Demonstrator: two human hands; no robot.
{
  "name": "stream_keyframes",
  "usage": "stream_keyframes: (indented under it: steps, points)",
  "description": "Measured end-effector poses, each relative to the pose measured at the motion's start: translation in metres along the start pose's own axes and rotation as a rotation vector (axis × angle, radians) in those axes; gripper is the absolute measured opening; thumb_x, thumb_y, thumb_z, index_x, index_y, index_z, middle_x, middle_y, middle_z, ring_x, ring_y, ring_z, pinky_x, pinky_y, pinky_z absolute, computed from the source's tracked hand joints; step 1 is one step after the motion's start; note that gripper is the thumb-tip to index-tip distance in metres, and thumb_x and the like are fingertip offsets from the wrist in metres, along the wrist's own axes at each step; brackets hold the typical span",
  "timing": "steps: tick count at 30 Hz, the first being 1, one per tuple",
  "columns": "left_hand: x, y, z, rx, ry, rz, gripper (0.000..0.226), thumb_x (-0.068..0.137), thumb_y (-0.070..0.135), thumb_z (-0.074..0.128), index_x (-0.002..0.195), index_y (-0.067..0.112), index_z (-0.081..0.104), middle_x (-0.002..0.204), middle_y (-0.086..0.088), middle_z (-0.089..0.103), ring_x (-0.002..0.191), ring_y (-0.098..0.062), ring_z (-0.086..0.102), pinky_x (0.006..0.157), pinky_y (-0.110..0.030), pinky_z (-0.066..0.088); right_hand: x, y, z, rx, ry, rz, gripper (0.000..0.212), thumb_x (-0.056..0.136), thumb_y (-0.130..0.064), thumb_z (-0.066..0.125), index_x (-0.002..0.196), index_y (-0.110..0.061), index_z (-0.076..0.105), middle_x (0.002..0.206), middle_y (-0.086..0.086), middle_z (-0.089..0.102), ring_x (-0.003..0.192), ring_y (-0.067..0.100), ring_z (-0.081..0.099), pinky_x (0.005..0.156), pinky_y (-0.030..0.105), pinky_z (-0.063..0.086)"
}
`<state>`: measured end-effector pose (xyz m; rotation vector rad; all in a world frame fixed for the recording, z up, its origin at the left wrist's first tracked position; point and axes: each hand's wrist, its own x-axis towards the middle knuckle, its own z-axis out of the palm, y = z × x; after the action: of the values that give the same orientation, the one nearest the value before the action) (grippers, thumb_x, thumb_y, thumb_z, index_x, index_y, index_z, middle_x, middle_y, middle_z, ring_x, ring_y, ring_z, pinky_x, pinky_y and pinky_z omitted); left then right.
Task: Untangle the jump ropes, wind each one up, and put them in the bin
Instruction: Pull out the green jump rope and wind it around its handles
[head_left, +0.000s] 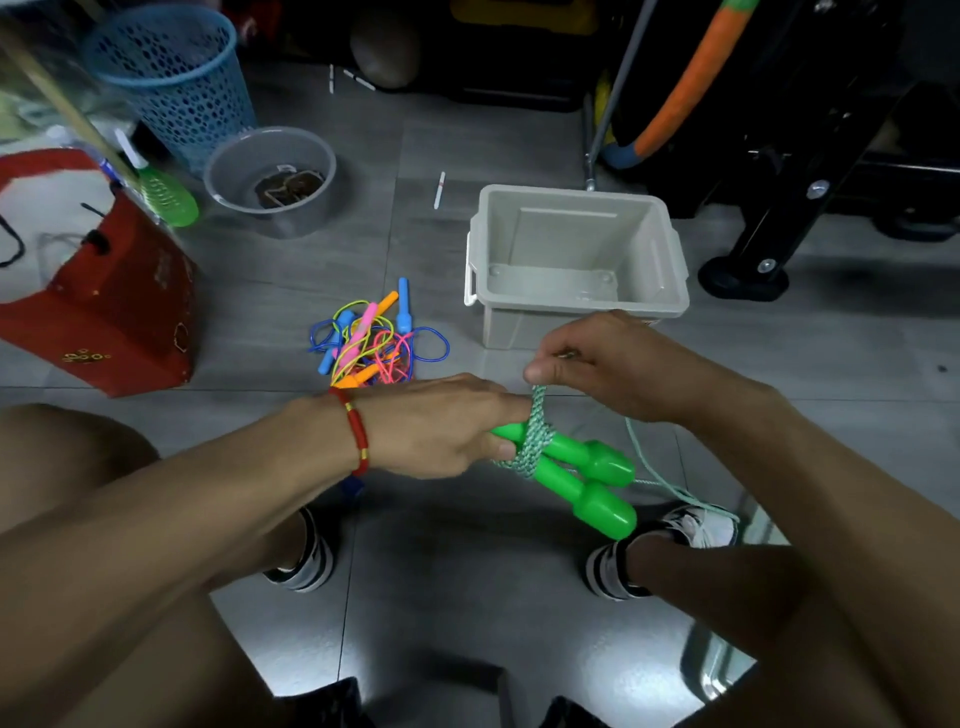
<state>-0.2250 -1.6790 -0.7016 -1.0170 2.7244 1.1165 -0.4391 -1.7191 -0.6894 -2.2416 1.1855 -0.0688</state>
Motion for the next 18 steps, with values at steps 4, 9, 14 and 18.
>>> stream_keyframes:
  steps: [4,9,14,18]
  points:
    - [-0.01,0.006,0.0,-0.081,0.077,0.018,0.013,0.096,0.042,0.045,0.091,0.031,0.051,0.079,0.016,0.045,0.075,-0.004,0.046,0.073,-0.032,0.04,0.001,0.004,0.001,0.249,0.023,-0.022,0.016,0.09,-0.039,0.072,0.089,-0.024,0.067,0.083,0.0,0.066,0.08,0.022,0.059,0.078,0.036,0.048]
    - [-0.016,0.011,0.001,-0.193,0.178,0.028,0.034,0.088,0.061,0.054,0.082,0.029,0.046,0.066,0.006,0.044,0.06,-0.007,0.044,0.057,-0.034,0.038,0.001,0.008,-0.004,0.412,-0.053,-0.024,0.022,0.091,-0.033,0.069,0.087,-0.012,0.069,0.077,0.004,0.067,0.072,0.012,0.056,0.071,0.035,0.047]
    - [-0.017,0.008,-0.004,-0.715,0.313,0.013,0.034,0.09,0.042,0.065,0.101,0.01,0.06,0.069,0.001,0.047,0.06,-0.012,0.041,0.055,-0.033,0.038,-0.009,0.017,-0.002,0.599,-0.127,0.009,0.021,0.097,-0.011,0.062,0.087,0.007,0.065,0.074,0.002,0.067,0.065,0.002,0.058,0.064,0.012,0.046]
    - [-0.019,-0.004,-0.01,-1.031,0.428,-0.065,0.056,0.084,0.05,0.073,0.116,0.006,0.062,0.071,-0.01,0.036,0.055,-0.018,0.027,0.049,-0.034,0.028,-0.012,-0.006,0.013,0.694,-0.047,0.015,0.036,0.106,-0.017,0.042,0.074,-0.008,0.057,0.067,0.001,0.041,0.053,0.005,0.037,0.057,0.015,0.037]
